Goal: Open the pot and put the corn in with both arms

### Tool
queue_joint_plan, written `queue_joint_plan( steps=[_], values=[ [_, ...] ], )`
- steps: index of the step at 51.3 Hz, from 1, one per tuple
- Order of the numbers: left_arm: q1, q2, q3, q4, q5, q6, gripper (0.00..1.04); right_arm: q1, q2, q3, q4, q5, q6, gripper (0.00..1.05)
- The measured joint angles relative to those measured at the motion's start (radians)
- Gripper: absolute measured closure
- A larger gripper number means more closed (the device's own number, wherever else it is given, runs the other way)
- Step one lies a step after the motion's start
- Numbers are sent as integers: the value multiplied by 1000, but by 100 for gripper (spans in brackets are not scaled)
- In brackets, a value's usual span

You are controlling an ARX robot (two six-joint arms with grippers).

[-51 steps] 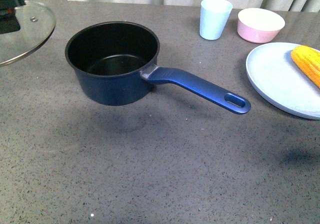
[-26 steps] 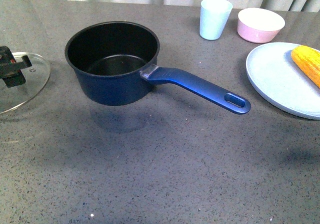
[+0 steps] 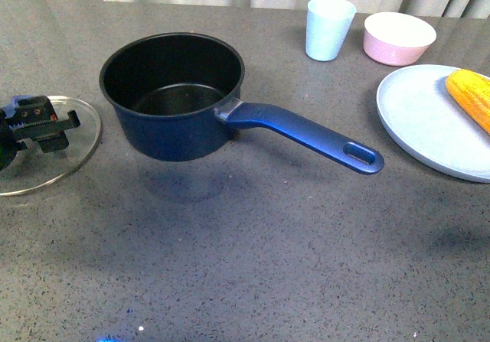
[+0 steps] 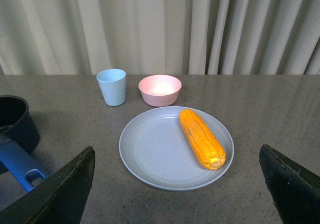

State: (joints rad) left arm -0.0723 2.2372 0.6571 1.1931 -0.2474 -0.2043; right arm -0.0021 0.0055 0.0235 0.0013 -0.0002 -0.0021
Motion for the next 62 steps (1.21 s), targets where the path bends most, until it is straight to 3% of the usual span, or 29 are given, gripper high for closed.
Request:
queue_joint_plan(
  steps=[13, 18, 27, 55, 62],
  values=[
    [-6, 11, 1, 14, -5, 0, 47, 0, 0, 0, 0, 0, 0, 9],
    [-11, 12, 1, 15, 0, -2, 29, 0, 0, 0, 0, 0, 0, 9],
    [-23, 7, -14, 17, 0, -8, 8, 0, 0, 0, 0, 0, 0, 9],
    [-45, -306, -299, -14, 71, -43, 9, 0, 0, 0, 0, 0, 0, 9],
    [-24, -486, -374, -116, 123, -58, 9, 0, 0, 0, 0, 0, 0, 9]
  ],
)
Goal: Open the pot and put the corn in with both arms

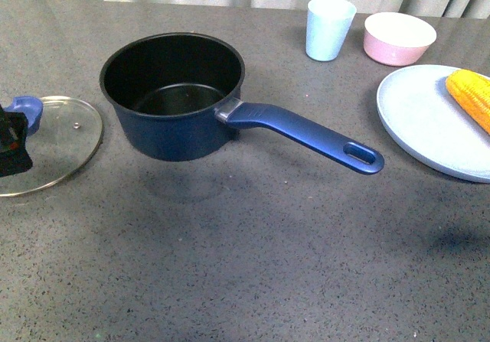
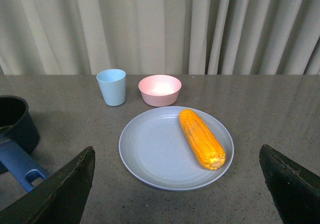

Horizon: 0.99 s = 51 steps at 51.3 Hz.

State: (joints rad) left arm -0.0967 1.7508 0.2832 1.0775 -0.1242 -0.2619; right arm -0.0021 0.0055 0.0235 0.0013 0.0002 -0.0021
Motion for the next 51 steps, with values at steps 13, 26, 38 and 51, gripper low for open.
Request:
queue_joint_plan(
  steps=[13, 26, 38, 51],
  values=[
    [8, -143, -97, 103, 44, 29, 28, 0, -1, 0, 0, 0, 0, 9],
    [73, -318, -219, 260, 117, 207, 68, 0, 0, 0, 0, 0, 0, 9],
    [93, -571, -269, 64, 124, 244, 103, 0, 0, 0, 0, 0, 0, 9],
    [93, -824, -271, -158, 124, 249, 103, 0, 0, 0, 0, 0, 0, 9]
  ],
)
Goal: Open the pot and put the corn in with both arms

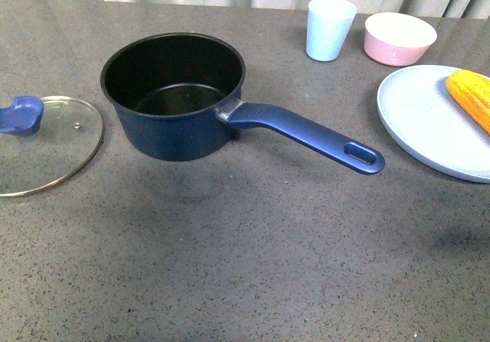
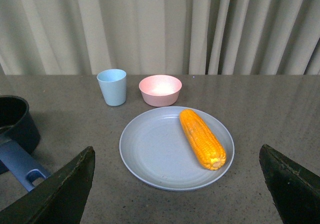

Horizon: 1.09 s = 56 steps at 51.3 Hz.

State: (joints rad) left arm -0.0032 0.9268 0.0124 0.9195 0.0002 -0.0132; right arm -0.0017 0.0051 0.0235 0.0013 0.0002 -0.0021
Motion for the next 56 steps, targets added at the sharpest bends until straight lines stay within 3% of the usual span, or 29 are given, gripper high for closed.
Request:
queue_joint_plan(
  steps=[11, 36, 56],
  values=[
    [0, -282, 2, -293, 0, 2, 103, 0, 0, 0, 0, 0, 0, 9],
    [0, -563, 2, -556, 0, 2, 103, 0, 0, 0, 0, 0, 0, 9],
    [0, -689, 2, -680, 0, 2, 103, 0, 0, 0, 0, 0, 0, 9]
  ],
)
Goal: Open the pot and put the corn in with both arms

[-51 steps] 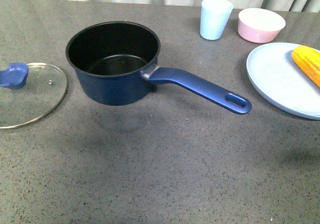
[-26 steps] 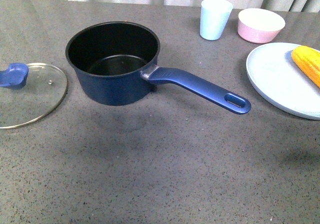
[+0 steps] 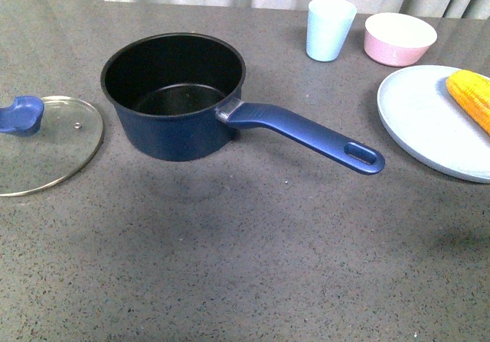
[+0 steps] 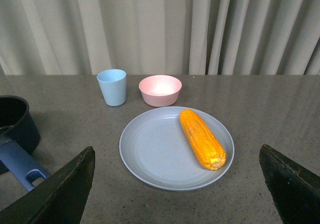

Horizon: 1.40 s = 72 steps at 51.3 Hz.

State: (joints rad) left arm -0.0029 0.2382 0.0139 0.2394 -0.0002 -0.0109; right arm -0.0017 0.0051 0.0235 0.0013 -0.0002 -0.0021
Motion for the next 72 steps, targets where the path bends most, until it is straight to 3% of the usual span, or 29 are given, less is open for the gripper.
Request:
queue_joint_plan(
  steps=[13, 20, 46, 55, 72],
  values=[
    [0, -62, 0, -62, 0, 0, 103, 0, 0, 0, 0, 0, 0, 9],
    [0, -200, 0, -228, 0, 0, 103, 0, 0, 0, 0, 0, 0, 9],
    [0, -224, 0, -240, 0, 0, 103, 0, 0, 0, 0, 0, 0, 9],
    [0, -224, 0, -240, 0, 0, 63, 0, 0, 0, 0, 0, 0, 9],
    [0, -224, 0, -240, 0, 0, 12, 0, 0, 0, 0, 0, 0, 9]
  ],
)
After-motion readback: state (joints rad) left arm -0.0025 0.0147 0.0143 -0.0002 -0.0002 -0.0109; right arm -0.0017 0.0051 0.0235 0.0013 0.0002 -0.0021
